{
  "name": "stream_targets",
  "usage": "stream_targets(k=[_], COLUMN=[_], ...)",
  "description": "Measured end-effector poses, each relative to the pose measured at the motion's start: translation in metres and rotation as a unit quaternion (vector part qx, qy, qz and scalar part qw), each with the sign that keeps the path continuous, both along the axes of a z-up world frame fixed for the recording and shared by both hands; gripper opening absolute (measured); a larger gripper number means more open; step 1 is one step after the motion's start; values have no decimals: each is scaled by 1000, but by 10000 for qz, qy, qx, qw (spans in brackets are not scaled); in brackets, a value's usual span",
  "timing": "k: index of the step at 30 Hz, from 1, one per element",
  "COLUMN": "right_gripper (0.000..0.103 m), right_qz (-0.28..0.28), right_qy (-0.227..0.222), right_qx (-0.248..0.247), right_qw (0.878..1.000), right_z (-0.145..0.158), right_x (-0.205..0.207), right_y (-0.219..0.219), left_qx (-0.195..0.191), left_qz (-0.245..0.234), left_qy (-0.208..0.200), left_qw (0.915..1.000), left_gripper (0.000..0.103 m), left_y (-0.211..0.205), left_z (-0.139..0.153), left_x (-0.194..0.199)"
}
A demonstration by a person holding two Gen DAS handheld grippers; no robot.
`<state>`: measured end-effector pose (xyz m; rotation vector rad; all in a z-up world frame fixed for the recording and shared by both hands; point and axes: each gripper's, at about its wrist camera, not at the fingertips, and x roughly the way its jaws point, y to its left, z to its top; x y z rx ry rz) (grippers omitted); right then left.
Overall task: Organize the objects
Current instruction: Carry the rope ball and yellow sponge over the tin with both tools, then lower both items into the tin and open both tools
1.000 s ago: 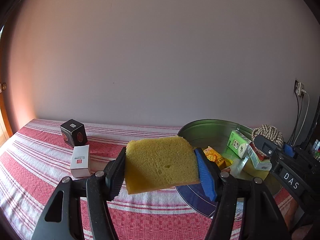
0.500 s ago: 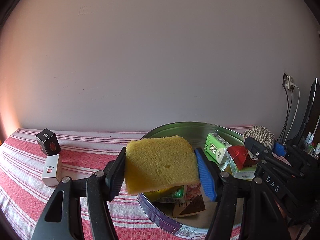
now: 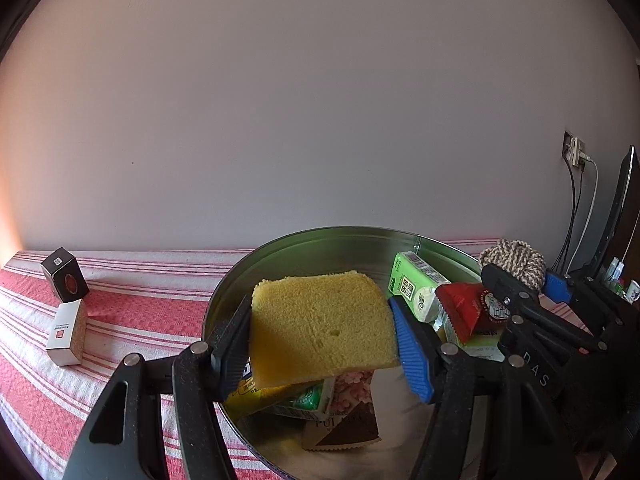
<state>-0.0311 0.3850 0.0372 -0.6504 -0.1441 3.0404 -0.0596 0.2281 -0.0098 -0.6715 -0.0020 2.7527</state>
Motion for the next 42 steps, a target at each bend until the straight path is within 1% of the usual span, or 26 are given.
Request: stream_targets(k=[3, 7, 9, 15, 17, 19, 20, 21, 22, 23, 24, 25, 26, 27, 28, 29, 30, 32, 33, 37, 40, 41, 42], right_gripper=[38, 38, 38, 38, 38, 38, 39, 39, 39, 40, 40, 40, 43, 58, 65, 72, 73, 73, 73, 73, 74, 76, 76], right_qz=[103, 167, 225, 257, 271, 378, 482, 587, 689, 799, 929, 1074, 1203, 1350, 1443, 1488, 1464, 1256, 1171, 749, 300, 198, 107], right_qy=[-11, -53, -63, -102, -100, -126, -164, -231, -315, -437, -546, -620, -660, -682, -670, -632, -577, -375, -284, -41, 229, 309, 381], right_qx=[55, 142, 114, 38, -5, -231, -415, -614, -829, -1060, -1328, -1609, -1847, -2040, -2147, -2158, -2044, -1699, -1660, -1776, -1608, -1556, -1509], right_qw=[9999, 9997, 9997, 9996, 9996, 9989, 9978, 9961, 9937, 9902, 9853, 9792, 9732, 9672, 9636, 9630, 9661, 9767, 9787, 9812, 9863, 9871, 9878], right_z=[-1, -4, -3, -2, -1, 1, 1, 2, 3, 2, 1, 1, 1, 1, 2, 4, 3, 6, 7, 7, 12, 13, 14], right_x=[-1, -5, -4, -4, -2, -2, -7, -9, -13, -14, -15, -17, -17, -18, -16, -14, -11, -5, -2, -7, -2, 0, 2], right_y=[-4, -7, -8, -12, -13, -8, 3, 7, 16, 17, 21, 26, 29, 30, 29, 28, 26, 18, 17, 31, 34, 32, 31], left_qx=[-57, -139, -198, -162, -214, -261, -209, -158, -98, -5, 88, 154, 176, 193, 208, 225, 239, 248, 270, 297, 333, 283, 222], left_qz=[-36, -69, -41, -47, -81, -65, -31, 15, 60, 72, 69, 69, 73, 71, 71, 79, 102, 111, 53, -194, -468, -511, -450], left_qy=[-72, -64, -61, -64, -59, -57, -51, -79, -127, -153, -173, -203, -229, -231, -218, -182, -136, -38, -3, 72, -54, -109, -101], left_qw=[10000, 9999, 9998, 9998, 9997, 9996, 9998, 9998, 9999, 9999, 9998, 9997, 9996, 9995, 9995, 9995, 9996, 9996, 9996, 9993, 9983, 9982, 9987], left_gripper=[66, 66, 66, 66, 67, 69, 72, 78, 81, 87, 93, 96, 99, 99, 99, 99, 99, 99, 99, 99, 99, 99, 99], left_y=[2, 7, 9, 11, 12, 11, 8, 6, 2, -2, -7, -10, -13, -15, -17, -19, -21, -23, -23, -20, -16, -15, -15], left_z=[-5, -6, -6, -5, -7, -8, -8, -7, -7, -5, -4, -4, -3, -2, -1, 1, 3, 5, 6, 6, 2, 0, 0], left_x=[-1, 0, -1, -6, -10, -11, -12, -13, -14, -15, -15, -16, -16, -15, -13, -11, -9, -4, -3, 2, 1, 1, 1])
